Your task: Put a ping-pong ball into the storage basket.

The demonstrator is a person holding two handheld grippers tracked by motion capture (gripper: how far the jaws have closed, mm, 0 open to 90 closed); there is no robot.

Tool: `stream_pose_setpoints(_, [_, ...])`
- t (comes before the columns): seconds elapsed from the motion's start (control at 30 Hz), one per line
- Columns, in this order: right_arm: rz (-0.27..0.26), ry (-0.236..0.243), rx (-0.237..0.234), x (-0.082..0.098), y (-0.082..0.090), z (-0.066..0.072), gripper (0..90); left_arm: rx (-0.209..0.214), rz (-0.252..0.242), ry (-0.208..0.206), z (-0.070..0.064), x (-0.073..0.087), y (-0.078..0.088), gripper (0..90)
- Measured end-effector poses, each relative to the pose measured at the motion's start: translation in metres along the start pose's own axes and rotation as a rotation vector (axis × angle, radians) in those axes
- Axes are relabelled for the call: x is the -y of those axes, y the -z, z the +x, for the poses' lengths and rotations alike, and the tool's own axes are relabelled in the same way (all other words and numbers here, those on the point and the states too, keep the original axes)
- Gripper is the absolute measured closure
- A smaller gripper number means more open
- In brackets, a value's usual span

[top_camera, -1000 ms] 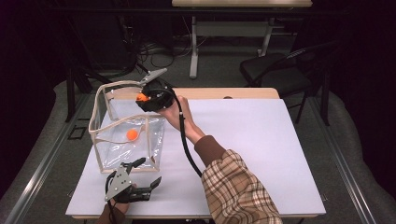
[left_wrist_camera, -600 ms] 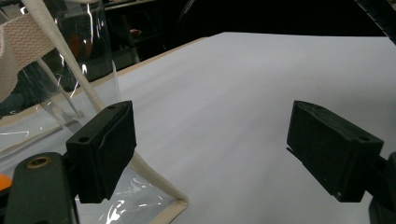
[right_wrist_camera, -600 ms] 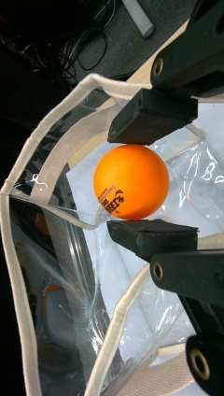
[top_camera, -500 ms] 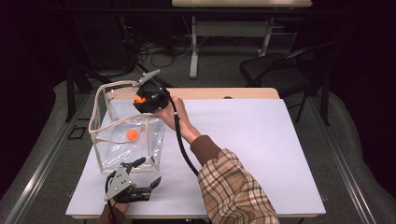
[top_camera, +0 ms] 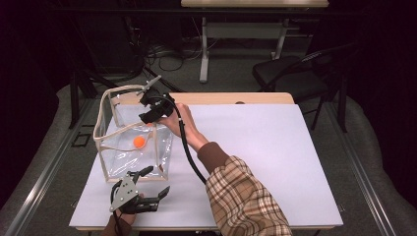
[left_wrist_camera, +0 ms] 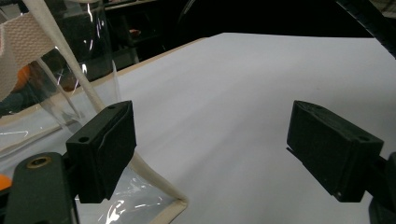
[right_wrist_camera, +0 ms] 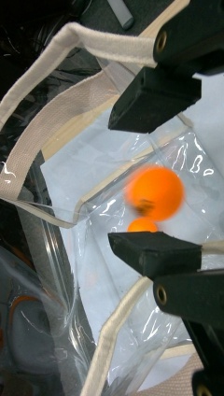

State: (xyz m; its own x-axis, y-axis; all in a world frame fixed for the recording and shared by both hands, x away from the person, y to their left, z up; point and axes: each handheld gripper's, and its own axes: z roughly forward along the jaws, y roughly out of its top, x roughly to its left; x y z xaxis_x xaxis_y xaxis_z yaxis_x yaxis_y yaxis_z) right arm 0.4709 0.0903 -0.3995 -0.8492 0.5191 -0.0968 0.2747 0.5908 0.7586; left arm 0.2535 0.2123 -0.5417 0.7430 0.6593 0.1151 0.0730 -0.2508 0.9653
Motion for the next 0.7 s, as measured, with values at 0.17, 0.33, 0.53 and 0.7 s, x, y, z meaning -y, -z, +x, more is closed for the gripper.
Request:
stream_pose_setpoints(0.17, [-0.034,-0.026,-0.017,0.002,0.008,-0.005,23.7,0.001,-0.001,0.001,0.0,0.0,0.0,15.6])
stream_pose_setpoints(0.33, [-0.073,-0.043,-0.029,0.007,0.023,-0.009,14.8,0.0,0.002,-0.002,0.0,0.0,0.0,15.6])
stream_pose_setpoints(0.53, [-0.101,-0.05,-0.046,0.015,0.041,-0.017,10.7,0.001,0.006,-0.001,0.0,0.0,-0.001,15.6])
stream_pose_setpoints(0.7, [-0.114,-0.056,-0.045,0.021,0.054,-0.023,8.0,-0.003,0.009,-0.003,-0.001,-0.001,-0.001,15.6])
